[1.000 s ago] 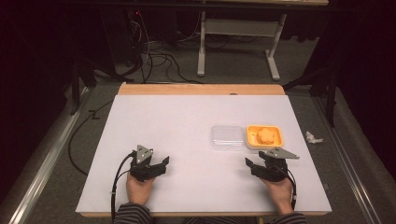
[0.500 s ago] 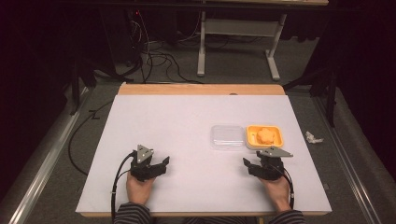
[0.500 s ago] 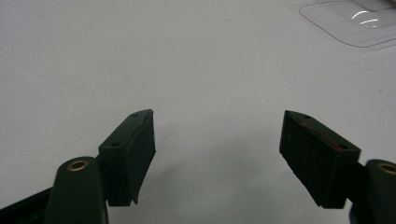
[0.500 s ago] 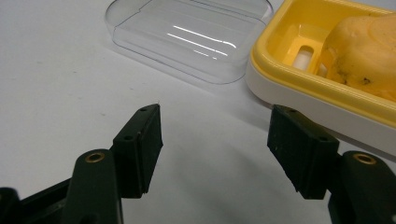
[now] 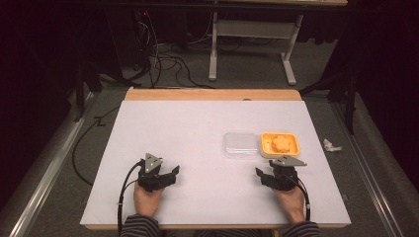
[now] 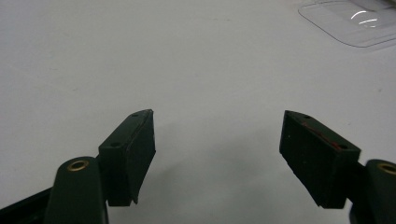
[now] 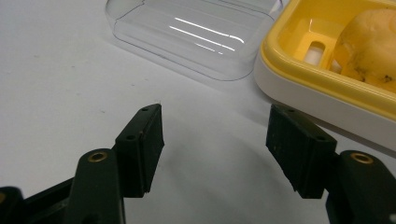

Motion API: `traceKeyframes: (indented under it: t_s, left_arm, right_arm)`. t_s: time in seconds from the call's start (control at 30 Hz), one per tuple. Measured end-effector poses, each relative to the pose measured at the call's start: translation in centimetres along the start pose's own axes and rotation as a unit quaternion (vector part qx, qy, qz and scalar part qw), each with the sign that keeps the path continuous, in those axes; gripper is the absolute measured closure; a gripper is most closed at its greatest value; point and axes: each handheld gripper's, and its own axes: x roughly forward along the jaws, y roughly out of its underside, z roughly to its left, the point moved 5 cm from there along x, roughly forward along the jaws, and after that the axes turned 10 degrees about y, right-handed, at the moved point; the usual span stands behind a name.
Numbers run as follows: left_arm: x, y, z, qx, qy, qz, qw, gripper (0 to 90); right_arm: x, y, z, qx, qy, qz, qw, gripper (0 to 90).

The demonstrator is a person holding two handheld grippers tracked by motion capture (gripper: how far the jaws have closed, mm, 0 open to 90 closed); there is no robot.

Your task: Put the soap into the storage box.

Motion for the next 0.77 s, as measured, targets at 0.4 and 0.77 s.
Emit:
traceKeyframes:
  t_s: [0.4, 0.77]
  left_arm:
    - [-0.08, -0.01, 0.0, 0.003, 0.001, -0.001, 1.0, 27.3]
    - [-0.07, 0.02, 0.01, 0.006, -0.001, 0.0, 1.0, 27.2]
  right_arm:
    - [-0.12, 0.08, 0.16, -0.01, 0.002, -0.014, 0.9998, 36.8]
    - [-0.23, 0.1, -0.02, 0.002, -0.007, -0.018, 0.9998, 36.3]
